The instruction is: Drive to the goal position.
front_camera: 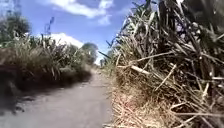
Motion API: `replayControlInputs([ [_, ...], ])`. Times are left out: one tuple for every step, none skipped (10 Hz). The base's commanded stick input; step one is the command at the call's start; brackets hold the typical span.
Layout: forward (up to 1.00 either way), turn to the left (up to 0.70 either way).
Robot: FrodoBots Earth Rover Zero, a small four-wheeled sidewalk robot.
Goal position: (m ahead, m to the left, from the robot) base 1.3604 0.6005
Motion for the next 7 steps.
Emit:
replayControlInputs([
  [0.30, 0.08],
  [0.30, 0.00],
  [0.30, 0.00],
  [0.30, 0.00],
  [0.30, 0.00],
  [0.30, 0.00],
  [0.30, 0.00],
])
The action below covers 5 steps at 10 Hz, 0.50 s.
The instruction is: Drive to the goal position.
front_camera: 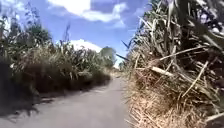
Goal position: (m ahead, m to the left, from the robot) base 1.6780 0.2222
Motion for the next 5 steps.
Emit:
replayControlInputs([
  [0.30, 0.00],
  [0.30, 0.00],
  [0.45, 0.00],
  [0.45, 0.00],
  [0.45, 0.00],
])
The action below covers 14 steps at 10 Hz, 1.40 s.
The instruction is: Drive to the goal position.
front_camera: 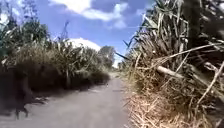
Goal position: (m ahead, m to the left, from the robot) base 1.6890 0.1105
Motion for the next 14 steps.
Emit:
replayControlInputs([
  [0.45, 0.00],
  [0.45, 0.00],
  [0.45, 0.00],
  [0.45, -0.05],
  [0.45, -0.07],
  [0.45, -0.16],
  [0.45, -0.23],
  [0.45, -0.23],
  [0.45, -0.09],
  [0.45, -0.05],
  [0.45, -0.01],
  [0.45, 0.00],
  [0.45, 0.00],
  [0.45, 0.00],
])
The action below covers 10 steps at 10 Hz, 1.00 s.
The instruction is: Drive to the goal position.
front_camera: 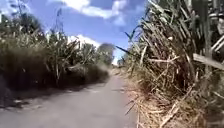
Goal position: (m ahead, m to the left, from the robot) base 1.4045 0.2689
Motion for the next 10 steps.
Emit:
replayControlInputs([
  [0.45, 0.00],
  [0.45, 0.00],
  [0.45, 0.00],
  [0.45, -0.16],
  [0.45, -0.07],
  [0.45, 0.00],
  [0.45, -0.02],
  [0.45, -0.03],
  [0.00, 0.00],
  [0.00, 0.00],
])
